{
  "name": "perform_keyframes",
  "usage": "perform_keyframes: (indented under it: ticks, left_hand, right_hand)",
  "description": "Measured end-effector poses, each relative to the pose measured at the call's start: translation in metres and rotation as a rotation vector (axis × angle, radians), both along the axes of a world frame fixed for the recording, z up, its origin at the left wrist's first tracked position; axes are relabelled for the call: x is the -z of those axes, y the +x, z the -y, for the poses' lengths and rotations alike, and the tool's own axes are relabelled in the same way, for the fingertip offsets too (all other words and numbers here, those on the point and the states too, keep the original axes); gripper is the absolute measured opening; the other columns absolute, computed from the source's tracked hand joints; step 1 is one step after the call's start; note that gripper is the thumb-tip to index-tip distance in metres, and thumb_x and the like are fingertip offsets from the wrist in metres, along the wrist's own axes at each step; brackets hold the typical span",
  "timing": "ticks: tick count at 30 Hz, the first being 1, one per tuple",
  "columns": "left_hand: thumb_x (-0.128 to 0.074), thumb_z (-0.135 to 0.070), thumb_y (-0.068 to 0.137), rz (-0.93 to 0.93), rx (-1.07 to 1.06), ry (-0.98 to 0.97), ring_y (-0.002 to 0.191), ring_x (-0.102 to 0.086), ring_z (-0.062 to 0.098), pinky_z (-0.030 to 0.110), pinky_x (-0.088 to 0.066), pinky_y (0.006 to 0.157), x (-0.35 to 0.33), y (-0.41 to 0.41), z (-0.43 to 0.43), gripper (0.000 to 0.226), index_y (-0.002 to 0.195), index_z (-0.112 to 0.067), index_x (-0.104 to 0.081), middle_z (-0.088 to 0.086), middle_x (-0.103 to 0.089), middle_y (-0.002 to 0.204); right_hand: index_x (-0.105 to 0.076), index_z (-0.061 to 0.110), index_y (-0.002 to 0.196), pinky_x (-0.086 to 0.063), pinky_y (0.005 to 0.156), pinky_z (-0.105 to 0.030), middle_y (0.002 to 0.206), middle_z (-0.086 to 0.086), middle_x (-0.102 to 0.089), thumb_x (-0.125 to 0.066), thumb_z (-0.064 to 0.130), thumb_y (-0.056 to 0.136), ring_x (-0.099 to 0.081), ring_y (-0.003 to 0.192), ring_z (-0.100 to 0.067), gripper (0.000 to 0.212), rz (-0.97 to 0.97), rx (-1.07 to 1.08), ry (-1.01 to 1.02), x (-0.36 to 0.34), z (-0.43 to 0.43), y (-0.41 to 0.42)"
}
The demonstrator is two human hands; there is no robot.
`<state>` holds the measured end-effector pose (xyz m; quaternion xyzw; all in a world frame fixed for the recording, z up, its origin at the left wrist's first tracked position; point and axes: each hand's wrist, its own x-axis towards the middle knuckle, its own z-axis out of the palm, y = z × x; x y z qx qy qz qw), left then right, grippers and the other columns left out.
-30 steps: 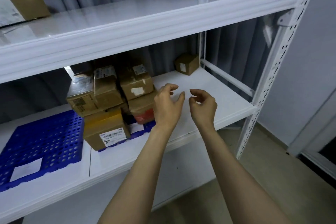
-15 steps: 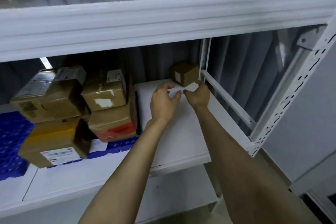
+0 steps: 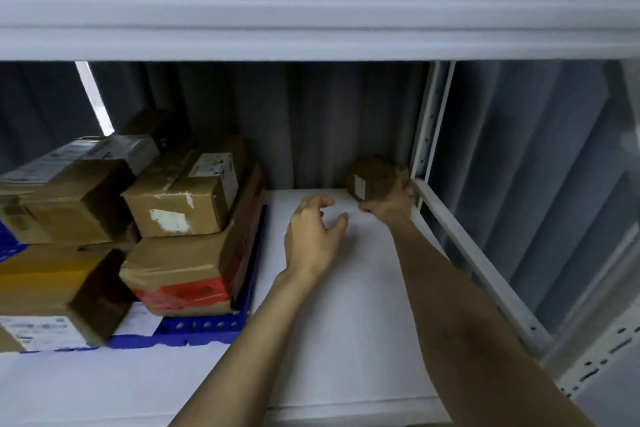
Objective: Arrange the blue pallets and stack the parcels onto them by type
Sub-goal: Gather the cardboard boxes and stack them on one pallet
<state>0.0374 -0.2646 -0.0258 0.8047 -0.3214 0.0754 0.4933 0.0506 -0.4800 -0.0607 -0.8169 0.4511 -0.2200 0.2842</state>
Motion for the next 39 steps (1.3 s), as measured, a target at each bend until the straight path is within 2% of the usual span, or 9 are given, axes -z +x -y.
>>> perform_keyframes:
  ticks: [6,12,15,18,25,28,30,33,39]
  left_hand:
    - [-0.066,-0.032,0.088,-0.002,-0.028,-0.019,0.107,-0.057,0.014,0.025,-0.049,0.083,0.008,0.012,0.015,0.037,0.122,-0.017,-0.06,-0.002,-0.06,0.125]
    - [-0.066,-0.033,0.088,0.048,-0.035,-0.007,0.104,-0.058,0.015,0.024,-0.046,0.079,0.008,0.021,0.018,0.035,0.118,-0.017,-0.06,0.0,-0.063,0.12]
    - [-0.067,-0.032,0.087,0.038,-0.038,-0.024,0.102,-0.057,0.014,0.024,-0.046,0.078,0.009,0.024,0.015,0.034,0.117,-0.018,-0.061,-0.001,-0.062,0.118]
    - [-0.069,-0.032,0.086,-0.007,-0.048,-0.041,0.104,-0.058,0.014,0.028,-0.05,0.082,0.011,0.023,0.009,0.035,0.118,-0.017,-0.061,-0.003,-0.061,0.119]
    - [-0.065,-0.031,0.09,-0.301,-0.037,-0.034,0.095,-0.056,0.018,0.022,-0.044,0.068,0.011,0.011,-0.008,0.04,0.12,-0.01,-0.051,0.0,-0.055,0.108]
    - [-0.059,-0.038,0.093,-0.528,-0.046,-0.055,0.103,-0.057,0.025,0.032,-0.05,0.082,0.012,0.005,-0.016,0.052,0.129,-0.005,-0.04,0.01,-0.056,0.119]
    - [-0.058,-0.04,0.092,-0.682,-0.056,-0.115,0.104,-0.058,0.025,0.032,-0.049,0.081,0.007,0.0,-0.027,0.057,0.131,-0.002,-0.04,0.012,-0.057,0.121]
    - [-0.057,-0.038,0.093,-0.821,-0.028,-0.174,0.103,-0.053,0.019,0.029,-0.043,0.084,-0.005,-0.015,-0.052,0.058,0.134,-0.003,-0.034,0.006,-0.052,0.117]
    - [-0.059,-0.033,0.093,-0.833,0.047,-0.123,0.121,-0.052,0.027,0.026,-0.043,0.093,-0.014,-0.048,-0.109,0.063,0.143,-0.008,-0.029,0.012,-0.051,0.136]
  right_hand:
    - [0.006,0.031,0.153,-0.016,0.116,-0.05,0.161,-0.01,0.002,-0.085,0.035,0.066,-0.003,0.147,-0.036,0.126,0.134,-0.048,0.025,0.006,0.031,0.02]
    - [-0.023,0.028,0.145,-0.028,0.112,-0.053,0.151,-0.017,-0.015,-0.083,0.032,0.063,-0.016,0.14,-0.042,0.101,0.009,-0.082,-0.033,0.006,0.04,0.037]
    - [-0.027,0.023,0.139,-0.03,0.11,-0.056,0.15,-0.016,-0.015,-0.083,0.034,0.061,-0.017,0.139,-0.043,0.097,-0.038,-0.117,-0.071,0.001,0.038,0.042]
    - [-0.027,0.021,0.137,-0.036,0.106,-0.051,0.145,-0.013,-0.021,-0.083,0.038,0.057,-0.024,0.134,-0.042,0.1,-0.072,-0.144,-0.102,-0.003,0.028,0.04]
    - [-0.016,0.014,0.145,-0.033,0.108,-0.047,0.148,-0.02,-0.014,-0.085,0.051,0.057,-0.02,0.135,-0.044,0.118,-0.087,-0.233,-0.136,-0.004,-0.043,0.011]
    - [-0.02,0.016,0.143,-0.033,0.106,-0.044,0.144,-0.019,-0.015,-0.085,0.045,0.06,-0.023,0.13,-0.041,0.109,0.005,-0.265,-0.099,-0.005,-0.087,-0.012]
    - [-0.025,0.023,0.138,-0.036,0.104,-0.042,0.141,-0.013,-0.017,-0.085,0.042,0.057,-0.025,0.127,-0.038,0.103,0.106,-0.262,-0.062,-0.002,-0.117,-0.033]
    - [-0.025,0.029,0.137,-0.042,0.1,-0.04,0.139,-0.005,-0.017,-0.088,0.046,0.044,-0.027,0.125,-0.03,0.113,0.2,-0.177,-0.021,0.005,-0.163,-0.068]
    - [-0.028,0.023,0.138,-0.044,0.1,-0.042,0.14,-0.005,-0.02,-0.083,0.052,0.04,-0.03,0.123,-0.029,0.116,0.272,-0.082,-0.037,0.004,-0.239,-0.117]
